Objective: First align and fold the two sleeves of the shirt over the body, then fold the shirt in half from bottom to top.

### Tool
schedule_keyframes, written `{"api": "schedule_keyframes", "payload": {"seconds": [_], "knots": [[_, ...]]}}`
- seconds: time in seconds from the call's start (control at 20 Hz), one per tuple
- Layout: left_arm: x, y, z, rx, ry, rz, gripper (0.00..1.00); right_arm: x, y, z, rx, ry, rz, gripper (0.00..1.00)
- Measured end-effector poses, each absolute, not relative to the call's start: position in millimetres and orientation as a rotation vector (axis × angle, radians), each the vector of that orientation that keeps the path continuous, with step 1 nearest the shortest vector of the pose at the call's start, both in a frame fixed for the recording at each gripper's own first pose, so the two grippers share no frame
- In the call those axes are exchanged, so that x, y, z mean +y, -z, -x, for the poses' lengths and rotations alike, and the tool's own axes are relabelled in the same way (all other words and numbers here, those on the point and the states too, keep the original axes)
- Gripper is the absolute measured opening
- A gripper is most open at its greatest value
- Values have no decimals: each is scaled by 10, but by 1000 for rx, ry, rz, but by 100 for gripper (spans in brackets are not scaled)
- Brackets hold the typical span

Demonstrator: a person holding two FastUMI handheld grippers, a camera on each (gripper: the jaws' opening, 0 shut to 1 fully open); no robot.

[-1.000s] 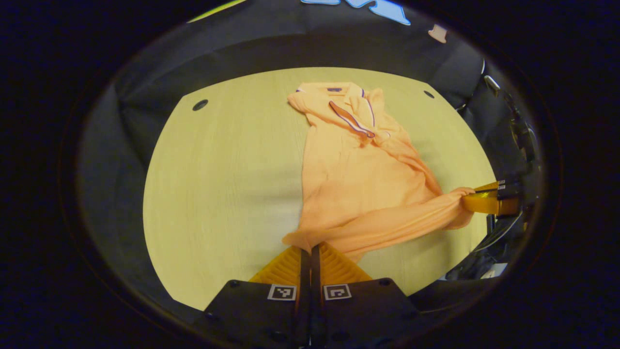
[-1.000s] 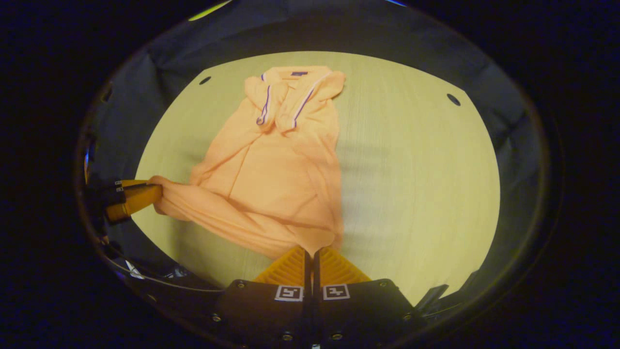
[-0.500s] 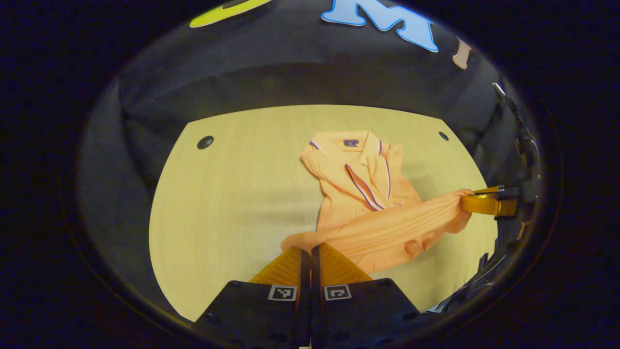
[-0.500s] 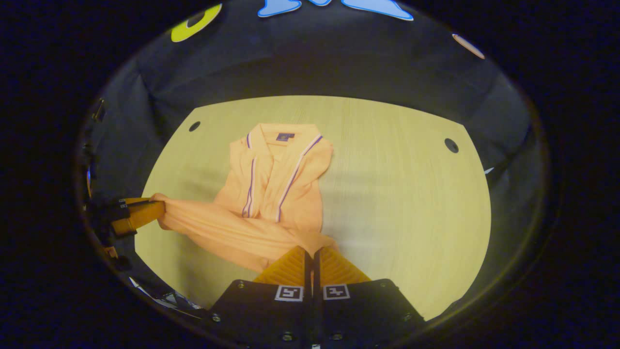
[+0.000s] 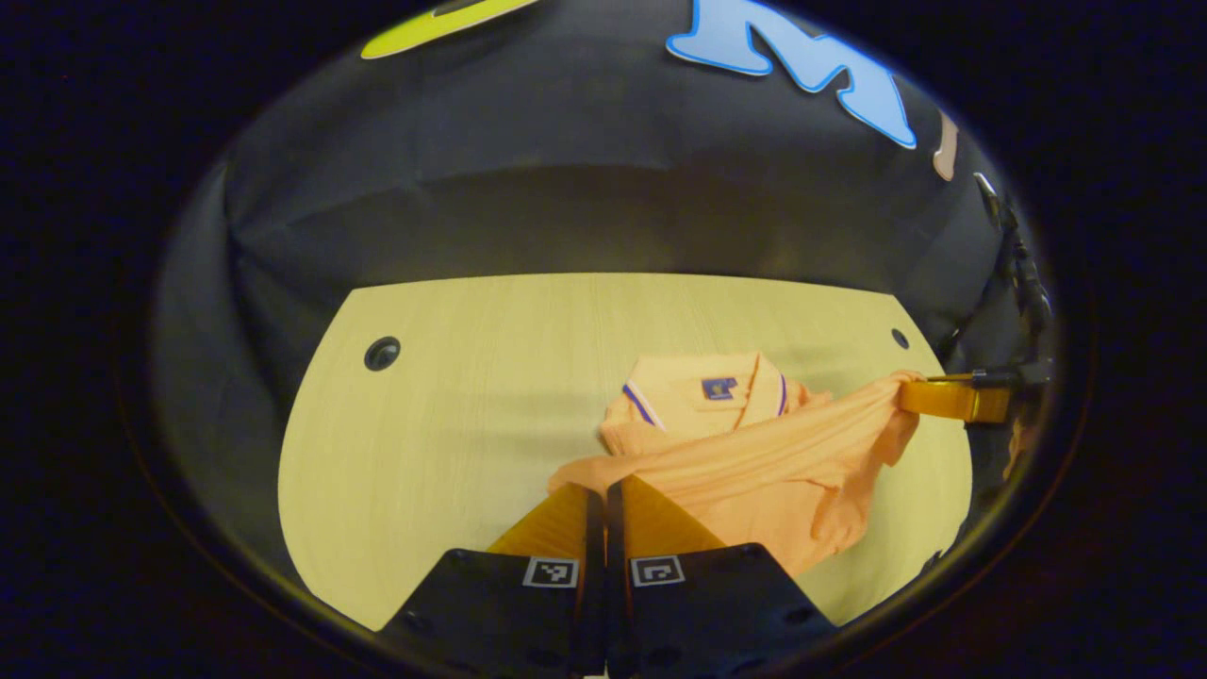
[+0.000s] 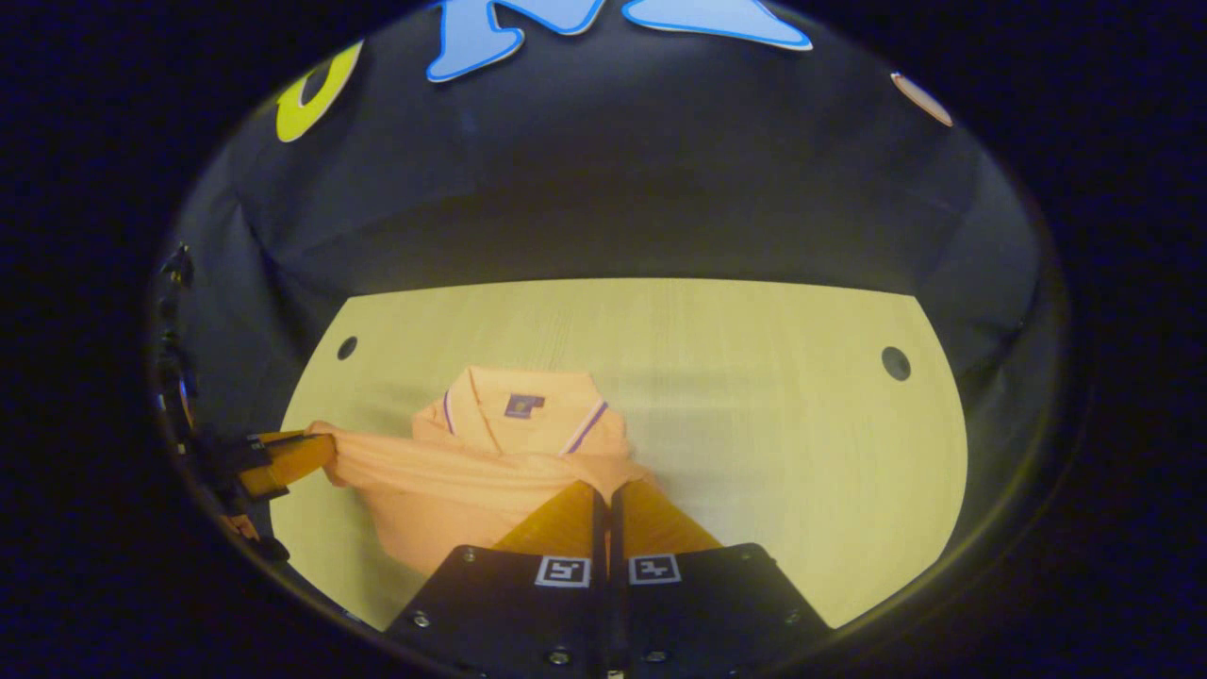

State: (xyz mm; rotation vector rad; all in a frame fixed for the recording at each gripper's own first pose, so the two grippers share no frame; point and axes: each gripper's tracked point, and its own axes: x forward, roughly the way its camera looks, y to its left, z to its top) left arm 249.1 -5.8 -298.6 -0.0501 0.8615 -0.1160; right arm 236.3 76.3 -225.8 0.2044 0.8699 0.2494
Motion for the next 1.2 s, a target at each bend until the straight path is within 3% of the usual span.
{"api": "schedule_keyframes", "payload": {"seconds": [0.6,1.2], "knots": [[-68,3458,-3664,746,99,32,6,818,2742,-3346,766,-193,-287,0],[-192,3886,-3838,751,93,48,6,853,2855,-3343,780,-208,-238,0]]}}
